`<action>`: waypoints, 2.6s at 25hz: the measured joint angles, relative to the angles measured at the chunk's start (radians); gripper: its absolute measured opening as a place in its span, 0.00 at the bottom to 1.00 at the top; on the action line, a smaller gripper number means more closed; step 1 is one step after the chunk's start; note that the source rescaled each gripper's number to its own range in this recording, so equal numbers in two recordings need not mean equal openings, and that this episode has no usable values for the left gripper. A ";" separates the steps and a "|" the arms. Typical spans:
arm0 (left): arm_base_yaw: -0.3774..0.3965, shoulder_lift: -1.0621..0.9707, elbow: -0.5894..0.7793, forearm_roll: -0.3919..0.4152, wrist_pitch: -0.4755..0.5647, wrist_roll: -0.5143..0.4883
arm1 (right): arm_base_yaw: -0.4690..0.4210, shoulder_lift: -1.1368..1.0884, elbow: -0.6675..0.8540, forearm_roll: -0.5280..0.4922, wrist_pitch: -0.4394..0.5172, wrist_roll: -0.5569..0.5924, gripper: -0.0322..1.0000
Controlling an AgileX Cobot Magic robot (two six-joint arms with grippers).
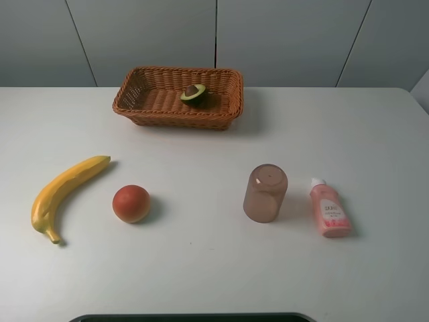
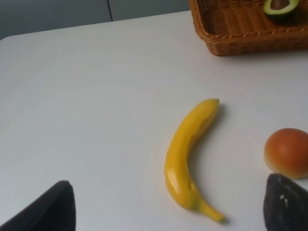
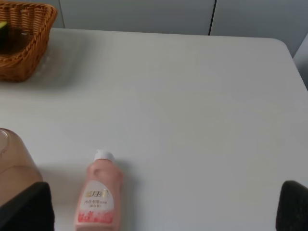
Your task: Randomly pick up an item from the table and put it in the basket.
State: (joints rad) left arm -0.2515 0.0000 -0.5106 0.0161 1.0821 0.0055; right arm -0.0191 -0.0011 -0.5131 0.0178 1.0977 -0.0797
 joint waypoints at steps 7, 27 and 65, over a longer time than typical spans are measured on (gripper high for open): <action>0.000 0.000 0.000 0.000 0.000 0.000 | 0.000 0.000 0.000 0.000 0.000 0.002 1.00; 0.000 0.000 0.000 0.000 0.000 0.000 | 0.000 0.000 0.000 0.049 0.000 0.056 1.00; 0.000 0.000 0.000 0.000 0.000 -0.005 | 0.000 0.000 0.000 0.049 0.000 0.057 1.00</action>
State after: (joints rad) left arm -0.2515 0.0000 -0.5106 0.0161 1.0821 0.0000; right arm -0.0191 -0.0011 -0.5131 0.0671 1.0977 -0.0224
